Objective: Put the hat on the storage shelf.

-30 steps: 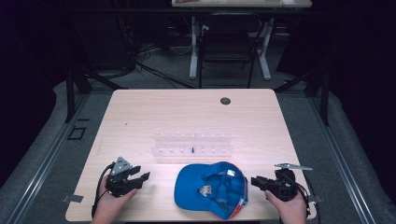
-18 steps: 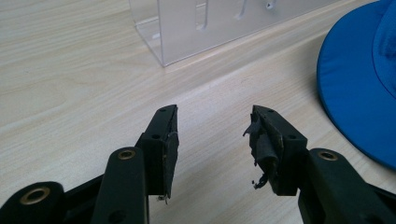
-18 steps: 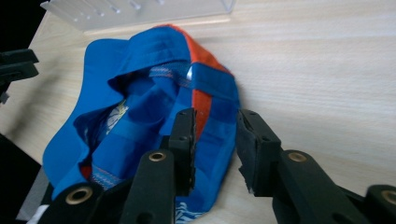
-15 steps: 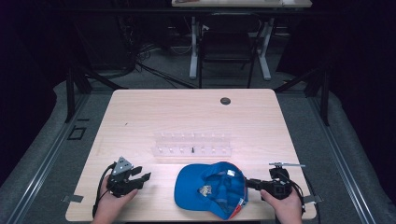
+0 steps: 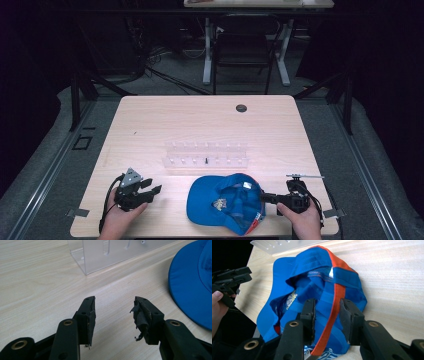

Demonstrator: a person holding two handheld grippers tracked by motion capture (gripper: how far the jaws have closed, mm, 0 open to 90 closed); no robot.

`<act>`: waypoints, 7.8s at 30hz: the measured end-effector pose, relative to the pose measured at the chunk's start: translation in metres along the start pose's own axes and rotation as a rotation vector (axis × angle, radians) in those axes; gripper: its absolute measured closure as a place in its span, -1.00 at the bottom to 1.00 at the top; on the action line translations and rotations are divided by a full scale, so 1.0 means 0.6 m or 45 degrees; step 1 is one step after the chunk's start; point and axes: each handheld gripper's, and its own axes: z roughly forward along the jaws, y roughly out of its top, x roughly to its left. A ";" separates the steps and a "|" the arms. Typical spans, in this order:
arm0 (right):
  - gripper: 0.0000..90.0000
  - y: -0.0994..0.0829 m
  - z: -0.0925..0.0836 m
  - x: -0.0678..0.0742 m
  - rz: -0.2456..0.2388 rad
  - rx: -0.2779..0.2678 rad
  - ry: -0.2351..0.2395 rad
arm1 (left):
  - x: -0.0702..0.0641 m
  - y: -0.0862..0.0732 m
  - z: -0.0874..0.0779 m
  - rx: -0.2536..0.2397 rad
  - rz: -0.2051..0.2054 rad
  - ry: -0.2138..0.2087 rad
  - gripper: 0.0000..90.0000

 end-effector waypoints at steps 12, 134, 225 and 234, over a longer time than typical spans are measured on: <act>0.43 -0.011 0.014 -0.012 0.057 0.082 0.044 | -0.002 0.000 0.001 0.003 -0.003 -0.004 0.16; 0.76 0.212 -0.025 0.267 0.079 0.446 0.369 | -0.009 -0.001 0.007 0.025 0.025 0.001 0.19; 0.76 0.376 -0.034 0.281 0.335 -0.026 0.534 | -0.020 0.003 0.014 0.016 0.037 -0.041 0.08; 0.76 0.378 -0.034 0.278 0.333 -0.053 0.494 | -0.019 0.003 0.014 0.027 0.048 -0.044 0.08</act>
